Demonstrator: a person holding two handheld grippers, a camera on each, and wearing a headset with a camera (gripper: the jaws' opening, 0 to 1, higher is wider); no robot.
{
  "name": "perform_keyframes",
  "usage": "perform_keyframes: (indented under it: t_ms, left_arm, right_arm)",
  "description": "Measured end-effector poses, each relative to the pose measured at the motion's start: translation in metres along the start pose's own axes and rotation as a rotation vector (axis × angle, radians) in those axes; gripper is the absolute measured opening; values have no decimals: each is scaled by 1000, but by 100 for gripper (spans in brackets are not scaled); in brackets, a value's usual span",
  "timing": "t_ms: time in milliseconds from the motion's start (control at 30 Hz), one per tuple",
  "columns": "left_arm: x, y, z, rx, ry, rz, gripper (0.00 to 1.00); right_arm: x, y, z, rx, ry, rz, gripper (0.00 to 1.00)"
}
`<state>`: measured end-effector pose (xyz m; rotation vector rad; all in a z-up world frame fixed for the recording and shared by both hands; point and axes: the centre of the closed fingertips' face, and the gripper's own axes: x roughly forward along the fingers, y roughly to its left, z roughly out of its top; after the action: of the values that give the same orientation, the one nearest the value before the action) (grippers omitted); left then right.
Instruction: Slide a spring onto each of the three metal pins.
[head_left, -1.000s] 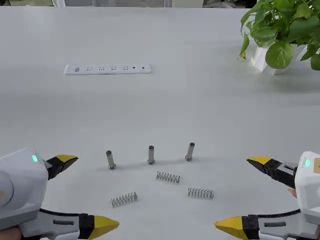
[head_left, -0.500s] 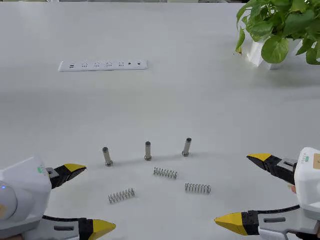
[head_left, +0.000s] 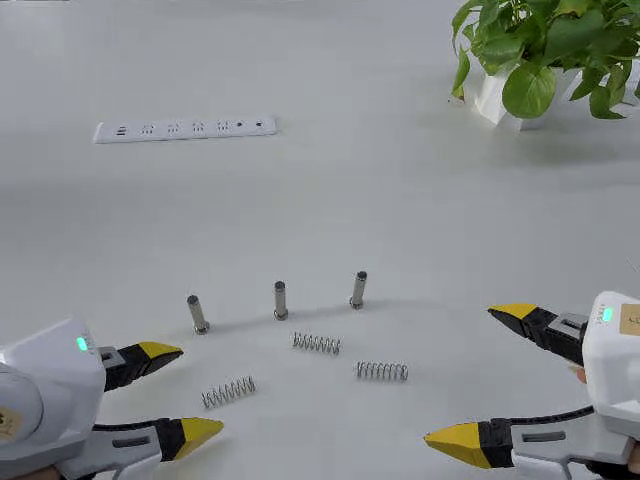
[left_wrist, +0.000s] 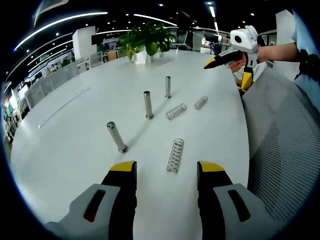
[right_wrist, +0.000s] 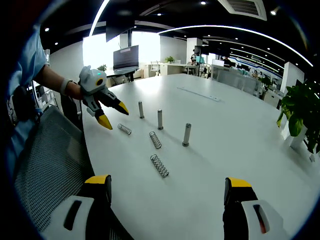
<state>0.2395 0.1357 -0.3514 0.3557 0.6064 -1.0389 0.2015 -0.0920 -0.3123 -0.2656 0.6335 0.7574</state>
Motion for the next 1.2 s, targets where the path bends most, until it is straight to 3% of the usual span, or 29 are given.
perform_keyframes:
  t_ms: [533,1200]
  left_arm:
    - [10,0,-7,41,48,-37,19]
    - [16,-5,-10,92,106,-83,8]
  right_arm:
    - [0,-2,-4,18,1,-11,93]
    - [1,0,-7,37,-8,-16,93]
